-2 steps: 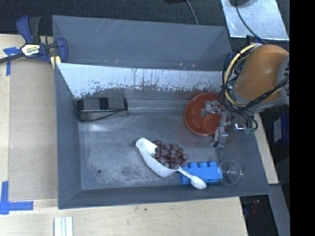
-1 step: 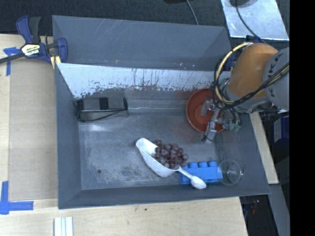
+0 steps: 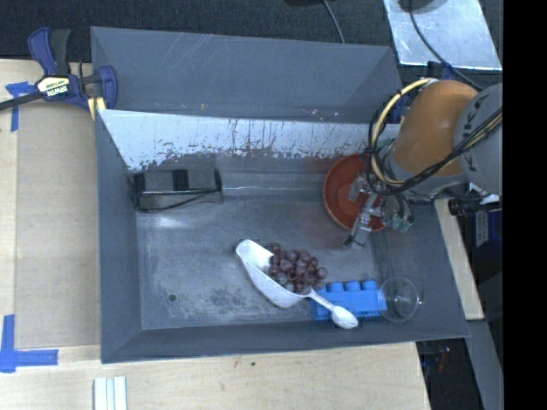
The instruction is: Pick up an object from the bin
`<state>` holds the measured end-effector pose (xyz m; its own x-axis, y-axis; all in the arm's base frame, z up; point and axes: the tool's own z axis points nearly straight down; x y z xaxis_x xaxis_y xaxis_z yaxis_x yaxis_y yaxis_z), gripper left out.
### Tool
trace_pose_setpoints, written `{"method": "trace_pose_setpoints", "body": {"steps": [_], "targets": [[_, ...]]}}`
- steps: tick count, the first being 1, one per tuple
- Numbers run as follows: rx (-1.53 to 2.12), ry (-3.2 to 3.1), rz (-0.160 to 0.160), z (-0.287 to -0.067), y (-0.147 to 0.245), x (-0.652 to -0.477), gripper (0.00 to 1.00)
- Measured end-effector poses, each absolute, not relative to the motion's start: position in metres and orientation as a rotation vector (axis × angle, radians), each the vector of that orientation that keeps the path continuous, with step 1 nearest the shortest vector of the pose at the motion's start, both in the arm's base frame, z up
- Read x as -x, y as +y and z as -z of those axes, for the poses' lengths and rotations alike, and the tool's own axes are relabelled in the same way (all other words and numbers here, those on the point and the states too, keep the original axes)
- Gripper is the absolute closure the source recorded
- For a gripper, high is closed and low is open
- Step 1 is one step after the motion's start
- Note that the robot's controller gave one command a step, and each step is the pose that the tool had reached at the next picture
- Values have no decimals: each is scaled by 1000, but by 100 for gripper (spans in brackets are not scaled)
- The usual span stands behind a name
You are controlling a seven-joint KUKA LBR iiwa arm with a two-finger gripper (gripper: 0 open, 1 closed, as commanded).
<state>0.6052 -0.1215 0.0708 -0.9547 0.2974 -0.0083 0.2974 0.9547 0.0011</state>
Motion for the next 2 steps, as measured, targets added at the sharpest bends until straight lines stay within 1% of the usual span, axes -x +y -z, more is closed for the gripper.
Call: {"method": "trace_pose_setpoints", "body": {"steps": [1,2], "targets": [[-928,3046,-3,-66,-111,-619,0],[-611,3109,-5,-67,-90,-608,100]]}}
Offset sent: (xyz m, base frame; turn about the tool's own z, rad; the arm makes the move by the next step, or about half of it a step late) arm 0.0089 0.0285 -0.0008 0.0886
